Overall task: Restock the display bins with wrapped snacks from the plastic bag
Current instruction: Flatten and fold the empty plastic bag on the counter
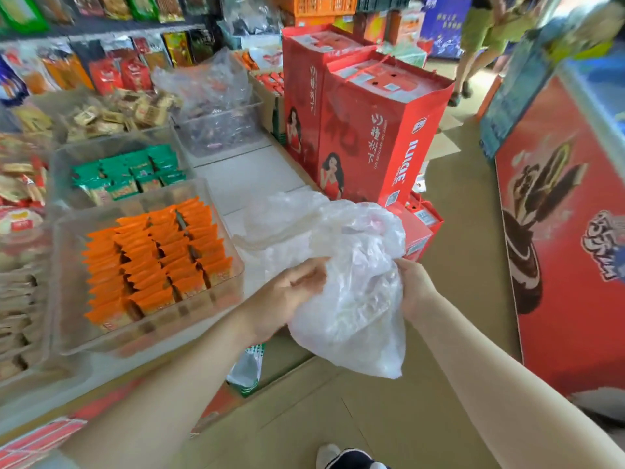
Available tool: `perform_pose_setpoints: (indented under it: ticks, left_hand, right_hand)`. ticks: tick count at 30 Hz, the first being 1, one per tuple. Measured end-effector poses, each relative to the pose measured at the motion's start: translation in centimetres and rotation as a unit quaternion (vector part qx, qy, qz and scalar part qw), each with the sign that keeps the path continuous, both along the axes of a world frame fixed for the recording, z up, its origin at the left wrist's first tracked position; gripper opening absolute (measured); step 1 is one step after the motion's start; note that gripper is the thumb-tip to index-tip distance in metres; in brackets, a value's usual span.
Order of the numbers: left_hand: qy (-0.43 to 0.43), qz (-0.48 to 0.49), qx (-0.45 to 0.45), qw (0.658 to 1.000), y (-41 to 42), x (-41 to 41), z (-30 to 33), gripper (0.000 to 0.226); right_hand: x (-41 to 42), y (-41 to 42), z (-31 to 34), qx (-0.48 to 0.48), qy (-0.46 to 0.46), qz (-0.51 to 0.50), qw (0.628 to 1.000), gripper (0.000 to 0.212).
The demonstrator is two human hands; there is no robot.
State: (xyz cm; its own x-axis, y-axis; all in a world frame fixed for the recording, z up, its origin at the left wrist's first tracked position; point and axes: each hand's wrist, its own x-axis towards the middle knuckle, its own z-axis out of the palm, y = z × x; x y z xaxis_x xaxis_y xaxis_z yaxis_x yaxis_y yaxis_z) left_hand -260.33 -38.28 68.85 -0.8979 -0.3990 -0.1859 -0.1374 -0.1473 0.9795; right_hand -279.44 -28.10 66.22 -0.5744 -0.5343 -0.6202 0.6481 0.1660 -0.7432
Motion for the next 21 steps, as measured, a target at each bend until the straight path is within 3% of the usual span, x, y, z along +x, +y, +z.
perform_pose_setpoints:
  ticks: [3,7,9,12,16,17,19,21]
  left_hand:
    - [-0.059,0.002,0.061,0.996,1.9,-2.8,-1.8,0.047]
    - [-0.124,-0.129,0.084,0.98,5.0,-5.6,-2.5,0.03]
    - [-0.157,-0.161,0.099,0.969,6.5,-6.2,-2.9,0.028]
    - [-0.186,-0.139,0.121,0.965,8.0,-5.9,-3.6,0.036]
    - [-0.141,-0.046,0.109,0.983,7.4,-2.5,-2.0,0.019]
    - [-0.128,0.012,0.073,0.989,6.8,-1.0,-1.5,0.017]
    - [-0.148,0.128,-0.105,0.975,5.3,2.3,-2.2,0.028]
    - [-0.234,0.214,-0.28,0.906,3.9,5.9,-3.7,0.033]
  right_hand:
    - [-0.8,1.6,0.2,-0.03,0.008,0.042,0.999,0.017]
    - [-2.7,4.7,-0.4,-0.058,0.036,0.044,0.997,0.056]
    - [-3.6,5.9,-0.5,-0.013,0.055,0.01,0.998,0.05]
    - [-5.4,7.1,-2.7,0.024,0.006,-0.021,0.999,0.041]
    - [-5.7,6.0,-6.4,0.15,0.107,-0.004,0.983,0.028]
    - [-5.2,5.3,-6.8,0.156,0.144,0.027,0.977,0.025]
    - [-3.7,3.5,-6.8,0.122,0.191,0.087,0.97,0.018]
    - [-1.5,1.9,-6.1,0.028,0.173,0.134,0.975,0.008]
